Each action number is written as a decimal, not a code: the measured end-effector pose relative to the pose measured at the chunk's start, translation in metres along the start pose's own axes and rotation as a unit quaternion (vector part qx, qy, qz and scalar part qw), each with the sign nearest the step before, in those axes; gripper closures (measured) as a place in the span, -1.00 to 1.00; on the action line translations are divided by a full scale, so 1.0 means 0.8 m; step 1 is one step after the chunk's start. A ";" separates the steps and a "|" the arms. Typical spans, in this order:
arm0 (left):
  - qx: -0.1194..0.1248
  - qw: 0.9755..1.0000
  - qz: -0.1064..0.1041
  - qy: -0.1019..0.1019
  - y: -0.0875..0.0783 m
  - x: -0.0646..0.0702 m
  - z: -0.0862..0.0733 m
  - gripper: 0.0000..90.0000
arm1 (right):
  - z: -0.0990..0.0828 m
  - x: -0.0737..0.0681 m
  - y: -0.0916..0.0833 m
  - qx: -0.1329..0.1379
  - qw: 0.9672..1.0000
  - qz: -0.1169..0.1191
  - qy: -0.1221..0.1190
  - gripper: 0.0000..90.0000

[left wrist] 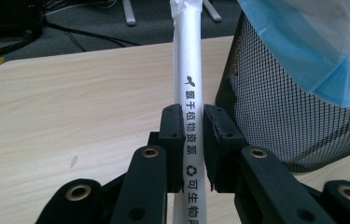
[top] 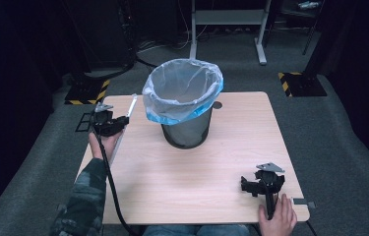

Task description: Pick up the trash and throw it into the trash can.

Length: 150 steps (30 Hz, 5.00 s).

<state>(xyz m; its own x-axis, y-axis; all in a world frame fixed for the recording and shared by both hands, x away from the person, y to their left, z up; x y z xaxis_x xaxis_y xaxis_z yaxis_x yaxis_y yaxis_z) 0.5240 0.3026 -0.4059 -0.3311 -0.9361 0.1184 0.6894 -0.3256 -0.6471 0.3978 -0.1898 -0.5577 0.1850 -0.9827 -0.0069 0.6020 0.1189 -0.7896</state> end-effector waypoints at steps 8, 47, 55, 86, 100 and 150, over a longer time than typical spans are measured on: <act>0.013 1.000 0.002 0.003 -0.004 0.000 0.020 0.73 | 0.000 0.000 0.000 0.000 1.000 0.000 0.000 -1.00; 0.068 0.997 0.020 0.041 -0.036 0.030 0.147 0.73 | 0.000 0.000 0.000 0.000 1.000 0.000 0.000 -1.00; 0.085 0.995 0.024 0.048 -0.052 0.038 0.175 0.73 | 0.000 0.000 0.000 0.000 1.000 0.000 0.000 -1.00; 0.123 0.985 -0.008 0.121 -0.051 0.146 0.266 0.73 | 0.000 0.000 0.000 0.000 1.000 0.001 0.001 -1.00; 0.140 0.978 -0.035 0.150 -0.022 0.212 0.298 0.73 | 0.000 0.000 0.000 0.000 1.000 0.001 0.001 -1.00; 0.033 0.990 -0.083 0.110 0.029 0.194 0.266 -0.69 | 0.000 0.000 0.000 -0.002 1.000 0.001 0.001 -1.00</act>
<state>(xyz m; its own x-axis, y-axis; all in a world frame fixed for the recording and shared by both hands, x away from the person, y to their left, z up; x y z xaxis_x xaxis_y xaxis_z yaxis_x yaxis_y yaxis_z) 0.6259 0.1211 -0.2423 -0.5704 -0.8200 0.0463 0.6527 -0.4868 -0.5805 0.3976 -0.1897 -0.5575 0.1841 -0.9829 -0.0090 0.5990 0.1194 -0.7918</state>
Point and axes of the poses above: each handheld gripper's, and its own axes: y roughly forward along the jaws, z roughly out of its top, x roughly to its right, the point moved 4 cm from there along y, roughly forward along the jaws, and after that the axes turned 8 degrees about -x, right-handed, at the moved point
